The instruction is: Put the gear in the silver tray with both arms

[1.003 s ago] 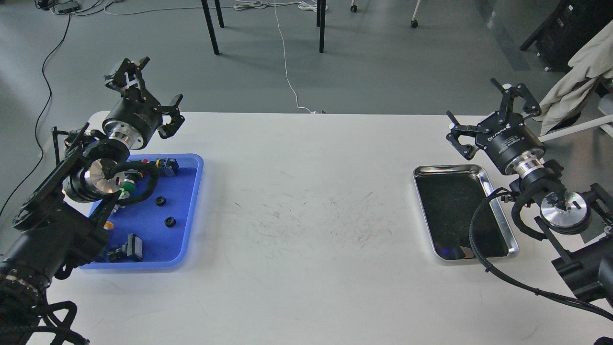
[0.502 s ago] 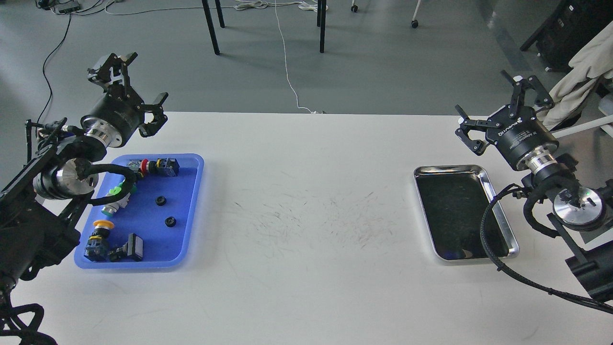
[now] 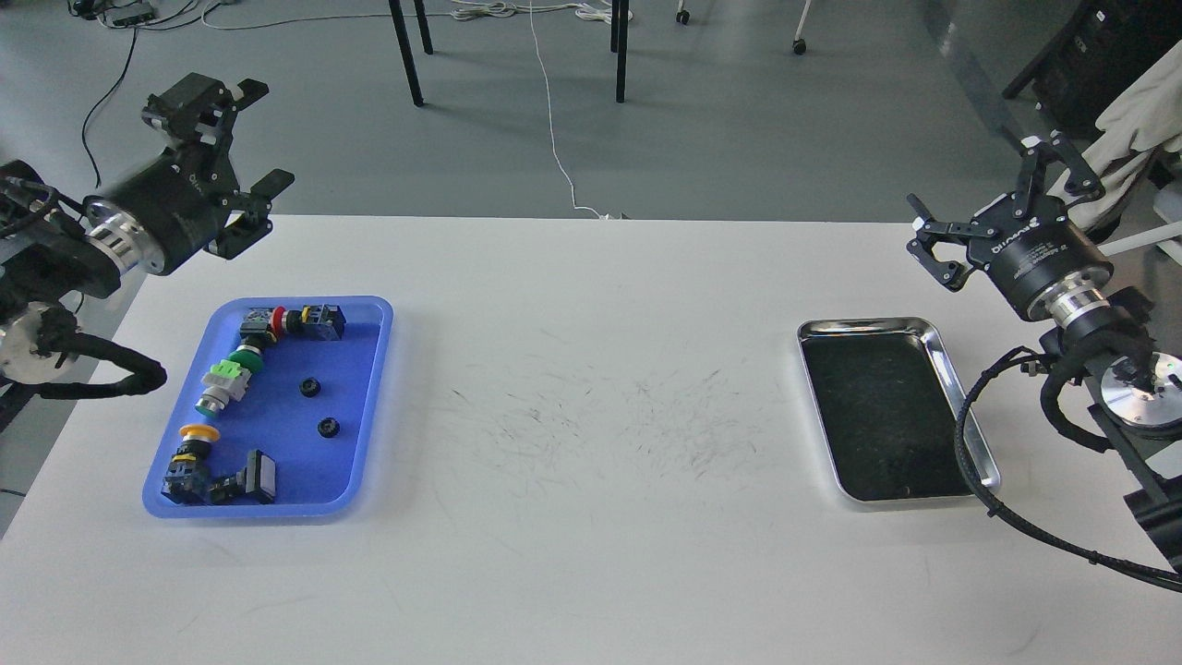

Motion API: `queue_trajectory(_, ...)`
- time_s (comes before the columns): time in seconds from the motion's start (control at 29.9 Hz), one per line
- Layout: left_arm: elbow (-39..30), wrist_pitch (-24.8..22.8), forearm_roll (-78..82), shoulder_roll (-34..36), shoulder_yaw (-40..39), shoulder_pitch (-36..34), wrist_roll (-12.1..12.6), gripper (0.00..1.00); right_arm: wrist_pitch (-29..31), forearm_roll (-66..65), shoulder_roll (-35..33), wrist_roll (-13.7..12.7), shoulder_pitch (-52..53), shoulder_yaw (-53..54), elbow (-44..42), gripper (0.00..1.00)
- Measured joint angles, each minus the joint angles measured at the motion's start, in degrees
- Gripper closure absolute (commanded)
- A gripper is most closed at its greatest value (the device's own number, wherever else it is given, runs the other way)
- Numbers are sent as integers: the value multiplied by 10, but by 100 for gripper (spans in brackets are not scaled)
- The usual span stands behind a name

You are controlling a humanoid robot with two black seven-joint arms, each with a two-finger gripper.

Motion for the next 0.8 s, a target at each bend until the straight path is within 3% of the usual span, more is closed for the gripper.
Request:
queue_trajectory(0.17, -87, -39, 106, 62, 32, 0, 32, 2, -1, 0, -19, 0, -7, 0, 3, 1)
queue_trajectory(0.43, -144, -160, 458, 88, 39, 2, 41, 2, 1, 1, -22, 1, -13, 1, 3, 1)
queue_trajectory(0.8, -121, -166, 756, 46, 127, 11, 47, 2, 2, 0, -17, 4, -21, 0, 0, 1)
